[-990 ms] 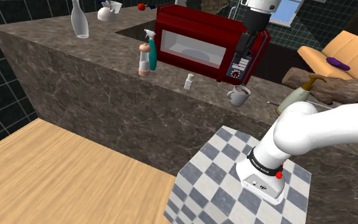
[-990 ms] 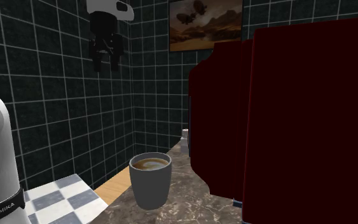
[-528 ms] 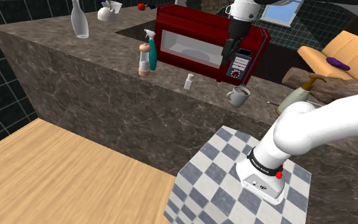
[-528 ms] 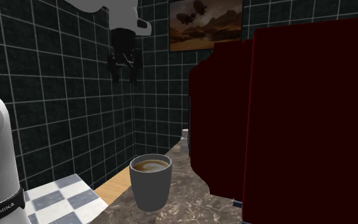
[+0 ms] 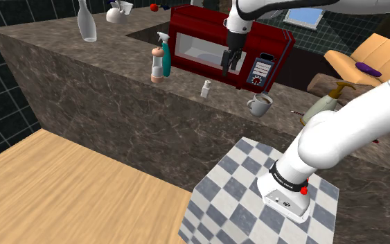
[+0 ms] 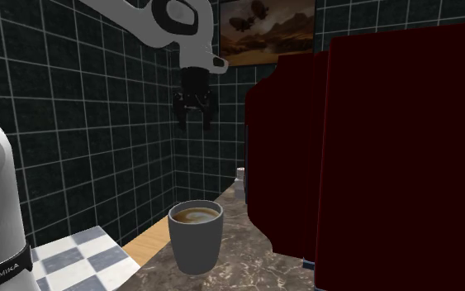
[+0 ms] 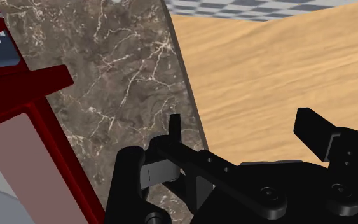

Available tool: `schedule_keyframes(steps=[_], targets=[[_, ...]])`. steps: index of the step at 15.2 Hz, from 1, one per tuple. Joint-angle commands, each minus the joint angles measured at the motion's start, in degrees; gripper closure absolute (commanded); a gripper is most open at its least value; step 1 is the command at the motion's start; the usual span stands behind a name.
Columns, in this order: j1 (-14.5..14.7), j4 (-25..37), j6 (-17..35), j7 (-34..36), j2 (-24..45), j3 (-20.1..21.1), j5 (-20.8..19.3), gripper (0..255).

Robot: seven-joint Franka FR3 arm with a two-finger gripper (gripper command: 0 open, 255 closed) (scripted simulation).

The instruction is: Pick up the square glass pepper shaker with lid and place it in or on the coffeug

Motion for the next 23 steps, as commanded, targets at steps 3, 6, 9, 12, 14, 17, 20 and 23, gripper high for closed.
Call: schedule_keyframes(steps=[3,6,9,12,14,17,20,23], targets=[[-0.14,4.26,3.99,-1.77,9.4,-1.12,-0.08,0],[-0.31,8.33,6.02,-2.99,16.37,-1.69,0.17,0],[-0.6,13.06,7.46,-4.21,23.4,-2.09,0.58,0],[-1.06,18.47,8.28,-5.38,30.5,-2.3,1.09,0],[-1.46,22.49,8.47,-6.11,35.28,-2.34,1.44,0],[-1.75,23.17,9.93,-6.41,37.65,-2.33,1.59,0],[-1.88,21.57,12.1,-6.44,38.22,-2.36,1.63,0],[-1.98,20.27,13.96,-6.47,38.78,-2.37,1.68,0]])
